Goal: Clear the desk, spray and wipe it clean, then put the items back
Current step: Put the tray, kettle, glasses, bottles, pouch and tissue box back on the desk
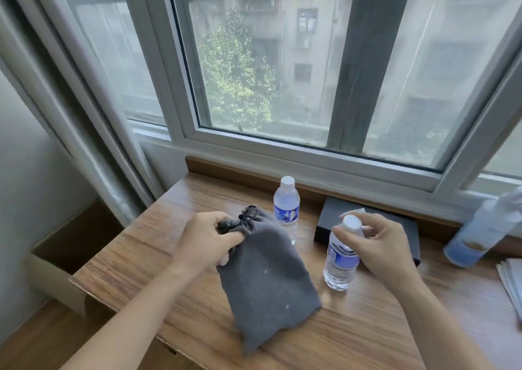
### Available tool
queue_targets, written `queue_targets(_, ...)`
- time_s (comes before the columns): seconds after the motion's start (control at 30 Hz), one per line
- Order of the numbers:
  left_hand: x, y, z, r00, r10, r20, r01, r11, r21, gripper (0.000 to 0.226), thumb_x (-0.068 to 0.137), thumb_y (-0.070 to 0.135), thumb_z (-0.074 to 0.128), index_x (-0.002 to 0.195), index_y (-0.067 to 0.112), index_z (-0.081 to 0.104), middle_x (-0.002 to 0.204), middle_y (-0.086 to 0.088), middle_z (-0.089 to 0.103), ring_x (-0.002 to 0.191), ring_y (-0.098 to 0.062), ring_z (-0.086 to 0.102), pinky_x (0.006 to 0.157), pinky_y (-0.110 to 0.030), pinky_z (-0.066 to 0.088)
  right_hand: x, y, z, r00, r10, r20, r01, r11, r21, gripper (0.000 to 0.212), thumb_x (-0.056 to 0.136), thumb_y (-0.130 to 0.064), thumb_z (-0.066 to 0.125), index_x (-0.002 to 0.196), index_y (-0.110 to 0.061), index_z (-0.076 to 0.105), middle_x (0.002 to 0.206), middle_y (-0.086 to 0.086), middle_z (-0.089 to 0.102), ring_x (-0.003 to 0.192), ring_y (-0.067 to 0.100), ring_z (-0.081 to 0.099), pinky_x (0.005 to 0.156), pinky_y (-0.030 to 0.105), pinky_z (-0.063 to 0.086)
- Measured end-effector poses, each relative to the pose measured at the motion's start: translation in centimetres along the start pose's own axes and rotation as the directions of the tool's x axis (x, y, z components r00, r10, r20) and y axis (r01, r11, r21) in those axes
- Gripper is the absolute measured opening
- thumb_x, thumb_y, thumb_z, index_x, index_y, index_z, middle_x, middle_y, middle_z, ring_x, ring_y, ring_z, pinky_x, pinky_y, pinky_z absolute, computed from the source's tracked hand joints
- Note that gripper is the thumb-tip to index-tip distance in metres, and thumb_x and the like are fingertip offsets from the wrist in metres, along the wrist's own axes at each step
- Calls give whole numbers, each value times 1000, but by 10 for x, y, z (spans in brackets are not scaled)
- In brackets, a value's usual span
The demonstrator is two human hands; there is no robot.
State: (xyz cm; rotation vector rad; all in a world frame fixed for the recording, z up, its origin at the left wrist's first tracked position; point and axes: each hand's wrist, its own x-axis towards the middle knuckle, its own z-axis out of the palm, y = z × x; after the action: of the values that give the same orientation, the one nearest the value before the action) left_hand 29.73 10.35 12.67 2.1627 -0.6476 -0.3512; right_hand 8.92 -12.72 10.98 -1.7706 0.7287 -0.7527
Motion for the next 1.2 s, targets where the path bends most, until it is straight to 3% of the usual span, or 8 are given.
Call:
queue_targets(0.2, 59, -52, 12, 966, -159, 206, 137, 984, 117, 30, 83, 35, 66, 80, 5, 64, 54, -9, 70, 47, -20, 63, 58, -31, 55, 24, 1, 20, 998, 26, -64, -26, 1000, 3, 17, 77, -14, 89, 84, -26, 79, 81, -2, 75, 68, 2, 69, 59, 16, 52)
queue_targets(0.33, 77, -75, 30, 948, -179, 265, 150, 981, 126, 31, 86, 35, 64, 71, 8, 60, 55, -10, 71, 52, -28, 69, 62, -46, 63, 35, 0, 33, 993, 61, -103, -62, 998, -4, 16, 78, -15, 88, 85, -26, 78, 80, 0, 77, 69, 4, 69, 65, 24, 55)
queue_targets(0.47, 86, -76, 39, 937, -207, 281, 159, 970, 183, 29, 80, 43, 56, 75, 15, 57, 56, -4, 72, 62, -30, 73, 69, -38, 62, 48, 1, 42, 985, 81, -150, -88, 995, -42, 16, 79, -21, 88, 90, -28, 78, 81, -5, 77, 78, 11, 73, 71, 30, 59)
queue_targets(0.67, 86, -94, 45, 962, -146, 232, 21, 884, 467, 44, 89, 67, 57, 118, 35, 57, 114, -9, 65, 114, -39, 64, 94, -43, 51, 62, 6, 53, 969, 108, -224, -142, 980, -139, 18, 81, -31, 86, 95, -29, 75, 85, -10, 77, 88, 15, 72, 79, 36, 60)
queue_targets(0.77, 88, -97, 41, 927, -173, 333, 86, 962, 261, 45, 90, 58, 65, 127, 35, 57, 115, -3, 65, 96, -32, 68, 66, -43, 64, 57, 8, 61, 958, 91, -271, -146, 971, -190, 16, 85, -30, 82, 97, -28, 72, 87, -11, 74, 87, 8, 68, 77, 31, 55)
queue_targets(0.87, 87, -99, 42, 909, -173, 379, 128, 982, 141, 42, 92, 47, 68, 129, 29, 61, 110, 1, 66, 74, -21, 67, 43, -32, 58, 50, 12, 68, 945, 67, -320, -147, 961, -233, 20, 89, -31, 78, 106, -27, 68, 94, -12, 72, 91, 7, 65, 81, 31, 51)
queue_targets(1.03, 73, -97, 59, 844, -225, 487, 248, 969, 18, 37, 85, 50, 69, 107, 20, 65, 99, -5, 74, 70, -33, 75, 59, -46, 66, 35, 13, 74, 920, 124, -371, -207, 959, -194, 19, 91, -35, 74, 107, -26, 67, 97, -10, 71, 96, 16, 68, 87, 40, 55)
queue_targets(1.2, 54, -93, 80, 831, -151, 536, 159, 987, 31, 40, 91, 53, 64, 98, 13, 61, 74, -15, 76, 56, -30, 75, 57, -46, 65, 22, 11, 80, 923, 126, -364, -236, 932, -275, 31, 90, -27, 74, 119, -24, 63, 103, -12, 68, 100, 14, 64, 86, 31, 49)
